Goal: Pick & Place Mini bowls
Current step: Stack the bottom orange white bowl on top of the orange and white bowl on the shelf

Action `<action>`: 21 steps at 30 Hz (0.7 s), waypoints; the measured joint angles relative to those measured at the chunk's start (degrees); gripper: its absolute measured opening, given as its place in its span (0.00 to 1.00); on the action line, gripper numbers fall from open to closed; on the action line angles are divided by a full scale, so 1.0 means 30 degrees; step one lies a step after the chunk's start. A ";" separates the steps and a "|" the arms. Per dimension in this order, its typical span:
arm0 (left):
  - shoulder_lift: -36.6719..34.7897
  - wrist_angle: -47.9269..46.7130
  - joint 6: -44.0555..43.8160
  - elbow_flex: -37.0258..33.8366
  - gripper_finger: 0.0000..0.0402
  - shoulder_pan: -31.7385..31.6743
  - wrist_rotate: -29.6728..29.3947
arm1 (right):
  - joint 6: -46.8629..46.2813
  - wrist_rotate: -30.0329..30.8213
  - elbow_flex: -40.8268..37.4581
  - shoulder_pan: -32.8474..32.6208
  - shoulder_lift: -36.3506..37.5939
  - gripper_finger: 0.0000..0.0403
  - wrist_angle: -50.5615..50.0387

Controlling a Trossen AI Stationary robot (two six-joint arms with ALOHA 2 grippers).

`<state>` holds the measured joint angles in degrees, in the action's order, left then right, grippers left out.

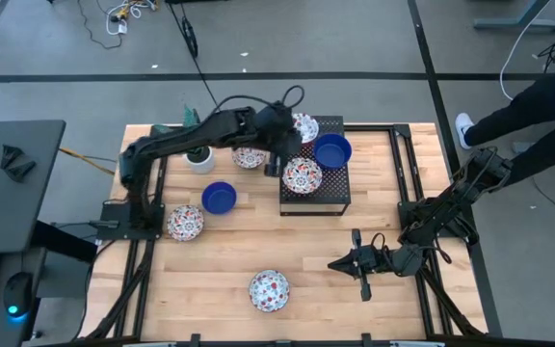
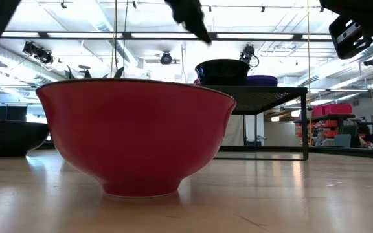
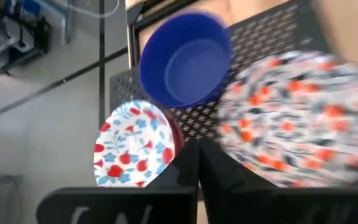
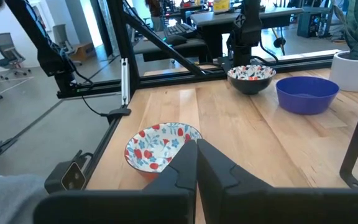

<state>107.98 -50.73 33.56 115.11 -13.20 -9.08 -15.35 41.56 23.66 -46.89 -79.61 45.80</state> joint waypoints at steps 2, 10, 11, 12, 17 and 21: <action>-0.0736 -0.0457 -0.0303 0.0006 0.01 0.0472 -0.0033 | 0.0000 0.0000 0.0000 0.0000 0.0000 0.03 -0.0006; -0.1862 -0.2985 -0.2617 0.0008 0.01 0.1506 -0.0356 | -0.0030 0.0003 -0.0007 0.0007 0.0006 0.03 -0.0043; -0.1891 -0.3849 -0.3060 0.0007 0.01 0.1633 -0.0437 | -0.0036 0.0000 -0.0007 0.0007 0.0006 0.03 -0.0052; -0.1914 -0.4748 -0.3569 0.0007 0.01 0.1761 -0.0552 | -0.0036 0.0000 -0.0007 0.0007 0.0006 0.03 -0.0119; -0.2579 -0.7111 -0.6186 -0.1980 0.01 0.3177 -0.1873 | -0.0065 0.0000 -0.0007 0.0007 0.0006 0.03 -0.0167; -0.5013 -0.5037 -0.8652 -0.6940 0.00 0.5224 -0.2679 | -0.0197 -0.0014 -0.0007 0.0007 -0.0027 0.03 -0.0161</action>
<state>92.94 -65.85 7.60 94.29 2.47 -17.12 -15.94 41.52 23.64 -46.87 -79.69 45.32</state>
